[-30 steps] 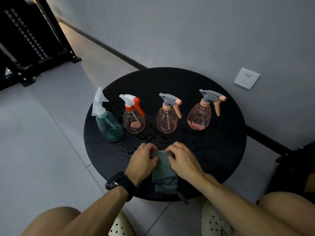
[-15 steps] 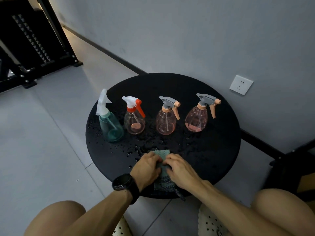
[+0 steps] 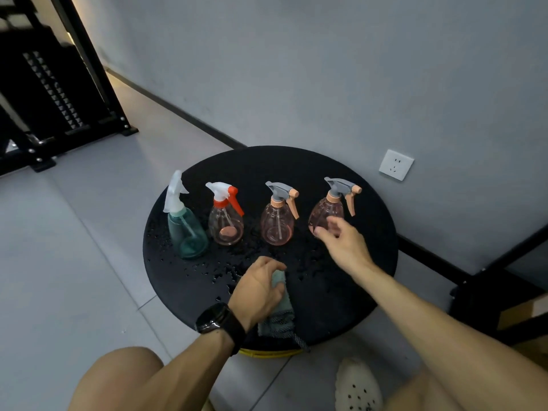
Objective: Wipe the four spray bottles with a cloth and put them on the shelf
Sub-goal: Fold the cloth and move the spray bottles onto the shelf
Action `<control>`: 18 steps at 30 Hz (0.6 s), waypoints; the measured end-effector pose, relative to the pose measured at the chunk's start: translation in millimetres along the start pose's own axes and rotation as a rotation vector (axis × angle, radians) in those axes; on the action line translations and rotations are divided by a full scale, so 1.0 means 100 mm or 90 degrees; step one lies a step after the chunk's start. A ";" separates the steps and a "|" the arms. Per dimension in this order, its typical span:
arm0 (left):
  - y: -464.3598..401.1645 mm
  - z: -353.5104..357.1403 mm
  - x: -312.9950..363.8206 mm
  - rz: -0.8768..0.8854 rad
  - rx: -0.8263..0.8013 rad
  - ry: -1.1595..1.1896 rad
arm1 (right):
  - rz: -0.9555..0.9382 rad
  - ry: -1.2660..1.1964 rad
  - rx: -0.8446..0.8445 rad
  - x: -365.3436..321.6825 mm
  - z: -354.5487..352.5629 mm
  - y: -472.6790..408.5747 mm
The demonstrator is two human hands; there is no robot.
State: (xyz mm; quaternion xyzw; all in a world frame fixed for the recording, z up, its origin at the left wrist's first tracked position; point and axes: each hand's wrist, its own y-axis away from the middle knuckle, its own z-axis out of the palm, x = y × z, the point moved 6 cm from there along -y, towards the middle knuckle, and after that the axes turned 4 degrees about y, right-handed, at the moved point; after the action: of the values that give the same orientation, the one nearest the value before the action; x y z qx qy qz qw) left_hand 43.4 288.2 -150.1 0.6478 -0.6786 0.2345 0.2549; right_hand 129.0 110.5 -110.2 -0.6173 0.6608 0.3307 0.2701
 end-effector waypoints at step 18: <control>-0.34 0.04 0.12 0.050 0.023 0.055 | 0.088 -0.006 0.217 -0.02 -0.18 -0.81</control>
State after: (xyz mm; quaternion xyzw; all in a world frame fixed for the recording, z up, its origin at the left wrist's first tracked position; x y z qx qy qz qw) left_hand 77.0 274.3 -145.6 0.6144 -0.6876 0.2842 0.2624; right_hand 210.3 96.5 -105.2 -0.5139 0.7471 0.2345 0.3505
